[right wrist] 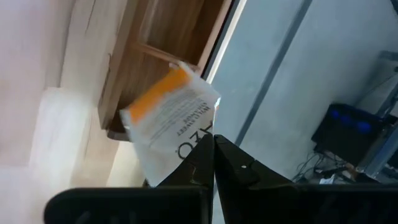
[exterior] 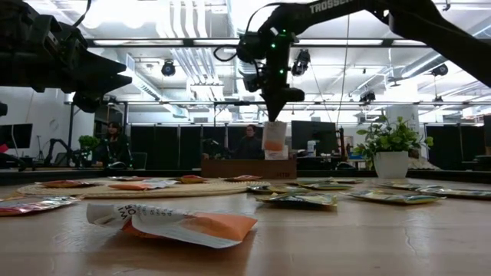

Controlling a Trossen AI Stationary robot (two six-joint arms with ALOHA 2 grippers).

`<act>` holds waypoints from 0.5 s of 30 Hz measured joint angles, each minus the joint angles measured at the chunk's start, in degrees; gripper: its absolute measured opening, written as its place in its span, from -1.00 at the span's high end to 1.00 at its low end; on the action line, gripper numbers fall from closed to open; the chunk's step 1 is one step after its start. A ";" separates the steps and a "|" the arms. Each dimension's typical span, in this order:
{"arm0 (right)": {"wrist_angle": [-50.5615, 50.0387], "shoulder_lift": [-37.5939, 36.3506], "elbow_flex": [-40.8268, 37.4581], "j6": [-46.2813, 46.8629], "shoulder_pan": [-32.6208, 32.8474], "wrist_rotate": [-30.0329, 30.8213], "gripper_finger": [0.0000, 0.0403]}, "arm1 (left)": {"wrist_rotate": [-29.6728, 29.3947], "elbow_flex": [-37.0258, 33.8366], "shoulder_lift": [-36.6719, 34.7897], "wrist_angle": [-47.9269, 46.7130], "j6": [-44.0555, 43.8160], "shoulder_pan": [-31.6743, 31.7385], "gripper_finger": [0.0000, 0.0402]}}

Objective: Pick & Place Tea
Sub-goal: Put the white tea bag into the right section of the wooden organizer

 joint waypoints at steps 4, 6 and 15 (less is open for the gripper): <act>-0.34 0.14 -0.88 -0.10 -0.34 -0.03 0.96 | 0.00 -0.02 0.00 0.00 0.01 0.00 0.28; -0.10 0.14 -1.55 -0.15 -0.73 -0.05 0.96 | 0.00 0.00 0.01 0.00 0.01 0.00 0.28; 4.03 0.14 -6.31 -1.54 -2.31 0.04 0.96 | 0.00 0.00 0.01 0.00 -0.01 0.00 0.28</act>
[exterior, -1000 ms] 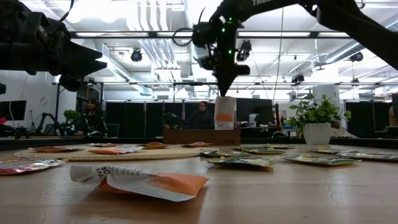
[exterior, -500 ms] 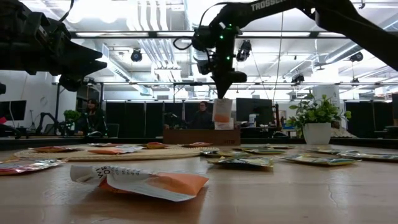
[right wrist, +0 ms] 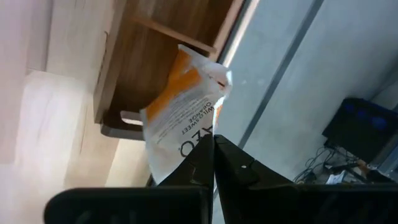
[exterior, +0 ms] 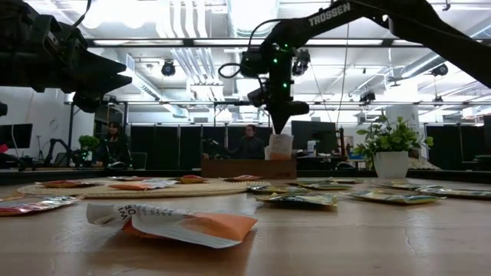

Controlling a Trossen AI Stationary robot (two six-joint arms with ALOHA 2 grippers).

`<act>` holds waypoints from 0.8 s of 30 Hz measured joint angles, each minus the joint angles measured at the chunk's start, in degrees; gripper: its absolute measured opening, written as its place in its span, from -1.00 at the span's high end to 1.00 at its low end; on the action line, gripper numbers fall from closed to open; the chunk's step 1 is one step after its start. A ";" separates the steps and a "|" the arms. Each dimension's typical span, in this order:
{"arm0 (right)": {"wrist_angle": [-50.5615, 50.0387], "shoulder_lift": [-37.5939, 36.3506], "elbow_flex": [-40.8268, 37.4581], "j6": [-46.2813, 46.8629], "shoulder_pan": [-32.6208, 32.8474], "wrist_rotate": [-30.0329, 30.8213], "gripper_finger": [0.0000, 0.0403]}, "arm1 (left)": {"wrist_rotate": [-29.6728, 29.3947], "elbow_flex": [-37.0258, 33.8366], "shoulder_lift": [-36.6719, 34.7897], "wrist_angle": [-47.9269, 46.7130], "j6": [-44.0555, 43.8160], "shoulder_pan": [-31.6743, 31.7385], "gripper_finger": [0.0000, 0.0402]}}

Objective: Pick & Place Tea
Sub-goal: Put the white tea bag into the right section of the wooden organizer, then put the top white tea bag into the right section of the wooden organizer

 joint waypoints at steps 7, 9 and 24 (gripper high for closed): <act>3.32 0.00 -2.98 -1.81 0.00 -0.09 0.96 | 0.00 -0.01 -0.01 0.00 0.00 0.00 0.28; 4.72 -0.01 -3.41 -1.85 0.00 -0.09 0.96 | 0.00 0.00 -0.01 0.00 0.01 0.00 0.28; 6.20 -4.39 -3.58 13.97 1.11 -0.23 0.96 | 0.00 0.00 0.00 0.00 0.01 0.00 0.28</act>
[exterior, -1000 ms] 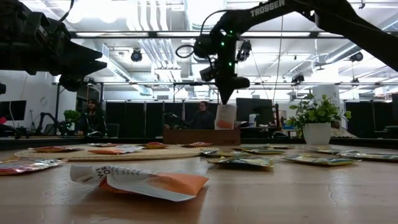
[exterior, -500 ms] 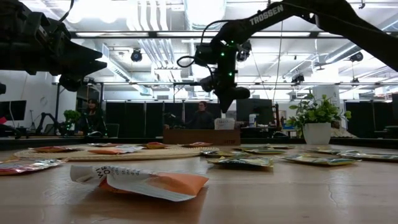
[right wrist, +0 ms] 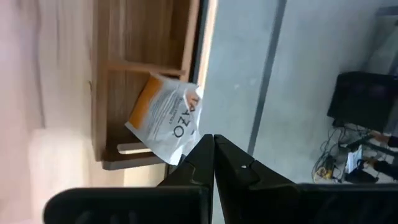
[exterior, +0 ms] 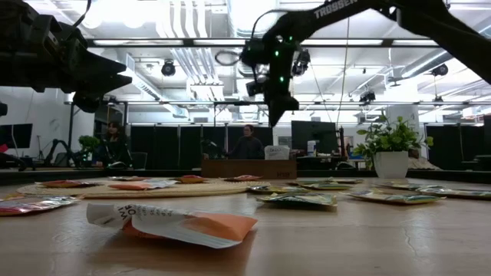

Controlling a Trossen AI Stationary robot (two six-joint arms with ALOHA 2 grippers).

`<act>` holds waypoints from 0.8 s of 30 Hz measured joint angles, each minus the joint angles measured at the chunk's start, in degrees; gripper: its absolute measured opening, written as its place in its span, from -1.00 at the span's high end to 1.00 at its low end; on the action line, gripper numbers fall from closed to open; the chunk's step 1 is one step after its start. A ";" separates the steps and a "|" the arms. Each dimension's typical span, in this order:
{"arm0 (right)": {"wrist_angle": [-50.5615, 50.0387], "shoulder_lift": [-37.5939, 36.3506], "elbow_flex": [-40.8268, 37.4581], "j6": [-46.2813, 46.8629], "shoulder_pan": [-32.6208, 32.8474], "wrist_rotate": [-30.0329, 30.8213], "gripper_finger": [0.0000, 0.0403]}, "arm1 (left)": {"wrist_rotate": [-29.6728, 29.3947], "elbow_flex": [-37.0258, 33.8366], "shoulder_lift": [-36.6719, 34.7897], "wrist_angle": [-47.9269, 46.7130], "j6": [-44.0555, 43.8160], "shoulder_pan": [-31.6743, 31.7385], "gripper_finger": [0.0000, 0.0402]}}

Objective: Pick & Place Tea
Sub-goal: Put the top white tea bag into the right section of the wooden organizer

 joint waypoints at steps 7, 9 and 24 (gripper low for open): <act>0.35 -6.33 0.31 8.26 0.58 -11.11 0.96 | 0.00 0.00 -0.02 0.00 -0.01 0.00 0.28; 0.35 -8.01 0.22 10.03 0.71 -15.82 0.96 | 0.00 -0.02 -0.02 0.00 -0.01 0.00 0.28; 0.31 -14.15 0.14 18.41 4.73 -39.61 0.96 | 0.00 -0.01 -0.02 0.01 0.01 0.00 0.28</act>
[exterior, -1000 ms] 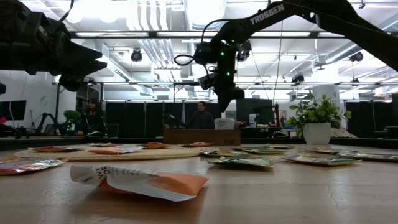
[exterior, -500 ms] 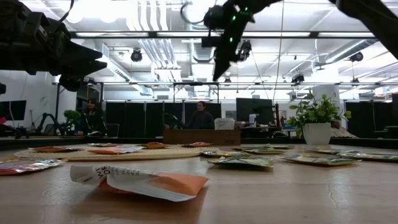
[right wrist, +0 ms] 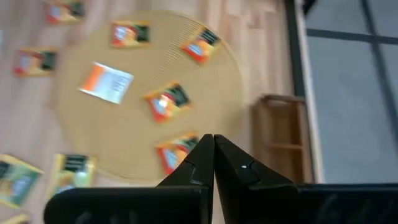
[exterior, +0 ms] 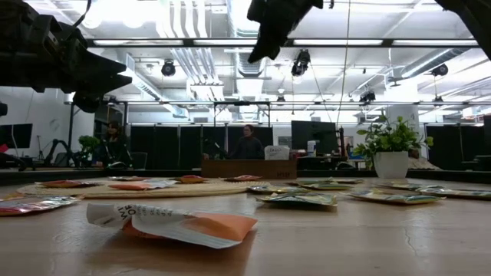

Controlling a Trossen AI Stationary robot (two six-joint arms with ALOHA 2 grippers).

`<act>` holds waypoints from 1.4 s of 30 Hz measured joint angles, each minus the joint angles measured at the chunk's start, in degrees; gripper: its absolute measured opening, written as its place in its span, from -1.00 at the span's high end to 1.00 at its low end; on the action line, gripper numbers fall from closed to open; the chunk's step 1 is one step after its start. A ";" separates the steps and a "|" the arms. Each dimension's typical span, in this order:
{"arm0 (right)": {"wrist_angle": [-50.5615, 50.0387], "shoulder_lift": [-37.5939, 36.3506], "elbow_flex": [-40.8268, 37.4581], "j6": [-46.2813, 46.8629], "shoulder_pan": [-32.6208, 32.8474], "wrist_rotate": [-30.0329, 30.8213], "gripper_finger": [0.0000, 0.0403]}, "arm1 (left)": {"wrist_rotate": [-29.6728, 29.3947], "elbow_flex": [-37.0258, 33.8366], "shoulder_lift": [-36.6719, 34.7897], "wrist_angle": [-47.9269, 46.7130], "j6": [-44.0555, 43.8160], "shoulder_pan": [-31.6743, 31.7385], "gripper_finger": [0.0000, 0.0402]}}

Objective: Pick & Place Tea
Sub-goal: Put the top white tea bag into the right section of the wooden organizer

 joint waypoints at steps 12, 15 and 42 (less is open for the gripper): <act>1.98 3.75 -0.28 5.54 8.58 -4.44 0.96 | 0.00 0.01 0.01 -0.01 -0.02 0.00 0.28; 3.81 5.18 -0.30 5.52 10.35 -4.38 0.96 | 0.00 0.01 0.00 0.00 -0.02 0.00 0.28; 7.67 17.78 -0.47 10.47 14.84 -5.80 0.47 | 0.00 0.00 0.13 0.03 -0.01 0.00 0.28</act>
